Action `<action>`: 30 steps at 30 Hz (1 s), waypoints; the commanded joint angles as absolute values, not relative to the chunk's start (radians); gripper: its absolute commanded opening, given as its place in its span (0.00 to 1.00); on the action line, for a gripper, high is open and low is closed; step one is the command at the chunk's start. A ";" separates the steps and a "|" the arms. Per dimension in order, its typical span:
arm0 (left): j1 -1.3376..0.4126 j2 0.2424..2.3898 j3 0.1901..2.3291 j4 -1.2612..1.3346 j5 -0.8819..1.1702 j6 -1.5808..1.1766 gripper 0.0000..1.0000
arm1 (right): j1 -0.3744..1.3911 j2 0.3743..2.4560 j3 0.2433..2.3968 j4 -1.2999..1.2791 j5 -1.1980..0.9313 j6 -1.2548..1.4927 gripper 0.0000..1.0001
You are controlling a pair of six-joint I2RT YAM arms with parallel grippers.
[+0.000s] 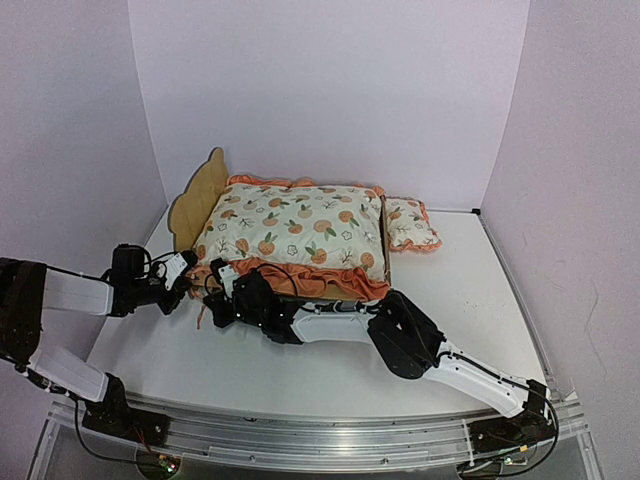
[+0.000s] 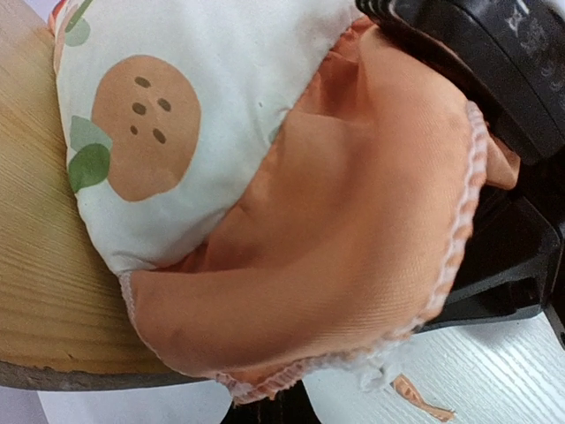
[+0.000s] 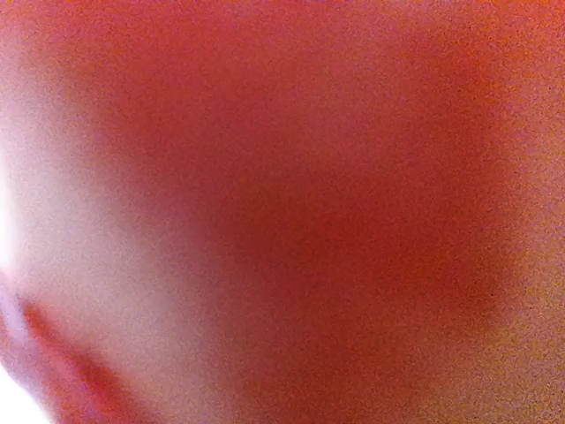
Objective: Set up the pet bed
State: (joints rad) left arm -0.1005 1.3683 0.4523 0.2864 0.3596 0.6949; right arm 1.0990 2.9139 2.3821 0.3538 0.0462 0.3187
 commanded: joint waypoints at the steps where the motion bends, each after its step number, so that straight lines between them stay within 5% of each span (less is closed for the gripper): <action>1: -0.104 1.331 0.521 0.142 0.370 0.661 0.00 | 1.082 2.891 2.414 0.359 0.147 0.343 0.00; 21: -0.111 1.271 0.617 -0.191 0.611 0.635 0.00 | 1.069 2.954 2.540 0.269 0.079 0.233 0.00; 30: -0.108 1.251 0.669 -0.120 0.366 0.464 0.01 | 1.069 2.892 2.439 0.300 0.105 0.247 0.00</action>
State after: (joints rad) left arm -0.1112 1.2901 0.6116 -0.1513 0.4705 0.5509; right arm 1.0960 2.9440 2.4640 0.2657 0.0824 0.2436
